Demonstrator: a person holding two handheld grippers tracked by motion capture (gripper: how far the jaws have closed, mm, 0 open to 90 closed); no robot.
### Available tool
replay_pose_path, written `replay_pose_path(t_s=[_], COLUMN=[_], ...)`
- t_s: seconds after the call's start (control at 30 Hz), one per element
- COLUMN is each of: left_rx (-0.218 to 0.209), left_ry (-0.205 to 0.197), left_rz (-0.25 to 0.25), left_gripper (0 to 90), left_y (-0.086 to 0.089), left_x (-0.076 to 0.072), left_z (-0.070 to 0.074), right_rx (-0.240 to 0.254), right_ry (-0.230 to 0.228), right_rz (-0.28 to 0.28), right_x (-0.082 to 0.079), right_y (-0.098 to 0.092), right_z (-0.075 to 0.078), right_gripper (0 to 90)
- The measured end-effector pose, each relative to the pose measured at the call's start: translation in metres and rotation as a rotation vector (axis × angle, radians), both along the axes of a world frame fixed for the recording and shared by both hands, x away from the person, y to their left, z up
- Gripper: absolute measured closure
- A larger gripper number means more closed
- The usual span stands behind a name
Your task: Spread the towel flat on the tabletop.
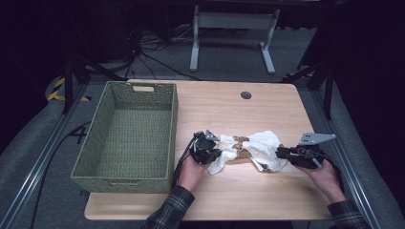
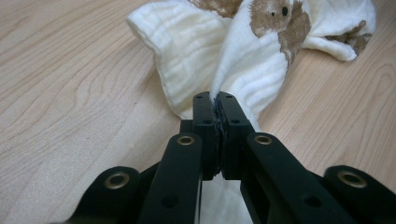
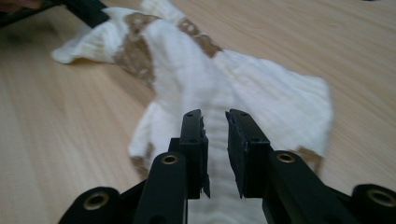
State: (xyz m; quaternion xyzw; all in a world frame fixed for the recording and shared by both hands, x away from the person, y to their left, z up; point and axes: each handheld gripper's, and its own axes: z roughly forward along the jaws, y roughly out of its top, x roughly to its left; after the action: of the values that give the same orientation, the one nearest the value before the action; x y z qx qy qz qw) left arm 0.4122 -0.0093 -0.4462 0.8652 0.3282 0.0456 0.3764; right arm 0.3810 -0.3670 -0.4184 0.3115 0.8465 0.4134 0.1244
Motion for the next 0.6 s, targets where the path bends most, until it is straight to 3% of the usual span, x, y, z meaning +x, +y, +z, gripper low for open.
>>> replay_pose_path(t_s=[0.23,0.43,0.5,0.6], left_rx=[0.038,0.063,0.065,0.055], left_ry=[-0.009,-0.015,-0.014,-0.013], left_rz=[-0.009,-0.018,-0.017,-0.014], left_gripper=[87.7,87.7,87.7,87.7], left_y=[-0.005,-0.007,-0.007,-0.007], left_x=[-0.002,-0.002,-0.002,-0.001], left_z=[-0.006,-0.007,-0.008,-0.009], right_rx=[-0.041,-0.091,-0.137,-0.14], right_ry=[0.044,0.061,0.064,0.066], right_rz=[0.103,0.123,0.115,0.113], right_x=[-0.001,0.002,0.004,0.005], right_y=[0.039,0.057,0.06,0.06], right_z=[-0.014,-0.024,-0.03,-0.032], right_gripper=[75.0,73.9,74.4,79.3])
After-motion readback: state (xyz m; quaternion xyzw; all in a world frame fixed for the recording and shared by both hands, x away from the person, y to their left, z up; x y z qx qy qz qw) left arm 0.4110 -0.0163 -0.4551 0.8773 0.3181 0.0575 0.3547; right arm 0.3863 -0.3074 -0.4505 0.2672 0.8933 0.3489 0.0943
